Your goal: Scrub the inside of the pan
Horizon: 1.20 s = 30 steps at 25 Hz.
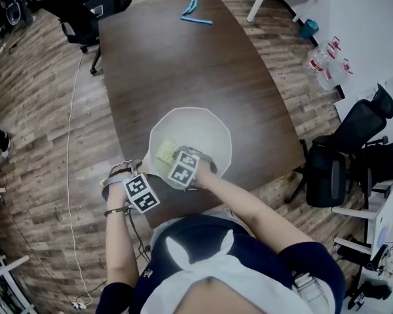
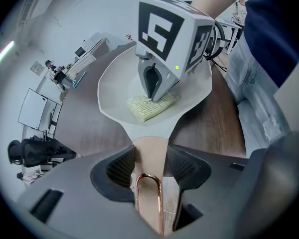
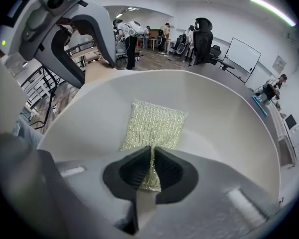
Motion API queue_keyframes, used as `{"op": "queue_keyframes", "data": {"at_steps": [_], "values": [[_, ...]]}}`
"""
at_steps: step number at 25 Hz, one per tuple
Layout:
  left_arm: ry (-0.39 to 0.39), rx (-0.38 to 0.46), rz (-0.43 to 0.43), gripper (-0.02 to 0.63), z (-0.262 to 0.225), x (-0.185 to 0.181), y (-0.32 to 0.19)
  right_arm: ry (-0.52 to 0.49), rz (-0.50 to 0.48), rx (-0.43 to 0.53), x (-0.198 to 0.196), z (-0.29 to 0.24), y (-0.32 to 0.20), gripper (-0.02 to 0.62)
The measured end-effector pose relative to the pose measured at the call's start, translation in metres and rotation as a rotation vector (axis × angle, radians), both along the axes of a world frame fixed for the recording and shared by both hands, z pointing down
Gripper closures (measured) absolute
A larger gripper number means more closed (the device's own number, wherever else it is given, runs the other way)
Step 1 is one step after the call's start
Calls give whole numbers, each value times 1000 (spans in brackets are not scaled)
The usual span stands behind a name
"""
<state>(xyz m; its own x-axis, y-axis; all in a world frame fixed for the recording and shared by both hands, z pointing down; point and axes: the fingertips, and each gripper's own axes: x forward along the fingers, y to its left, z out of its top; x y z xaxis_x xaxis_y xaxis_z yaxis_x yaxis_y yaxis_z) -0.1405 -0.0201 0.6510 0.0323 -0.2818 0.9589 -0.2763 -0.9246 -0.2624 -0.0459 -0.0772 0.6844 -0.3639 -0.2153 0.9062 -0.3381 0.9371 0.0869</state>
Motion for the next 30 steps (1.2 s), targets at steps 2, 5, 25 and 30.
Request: {"op": "queue_keyframes", "data": {"at_steps": [2, 5, 25, 30], "values": [[2, 0, 0, 402, 0, 0, 0, 10, 10, 12, -1, 1, -6, 571], [6, 1, -3, 402, 0, 0, 1, 28, 34, 20, 0, 2, -17, 571], [24, 4, -11, 402, 1, -2, 2, 45, 338, -76, 63, -1, -70, 571], [26, 5, -11, 402, 0, -2, 2, 79, 356, -120, 77, 0, -63, 571]]}}
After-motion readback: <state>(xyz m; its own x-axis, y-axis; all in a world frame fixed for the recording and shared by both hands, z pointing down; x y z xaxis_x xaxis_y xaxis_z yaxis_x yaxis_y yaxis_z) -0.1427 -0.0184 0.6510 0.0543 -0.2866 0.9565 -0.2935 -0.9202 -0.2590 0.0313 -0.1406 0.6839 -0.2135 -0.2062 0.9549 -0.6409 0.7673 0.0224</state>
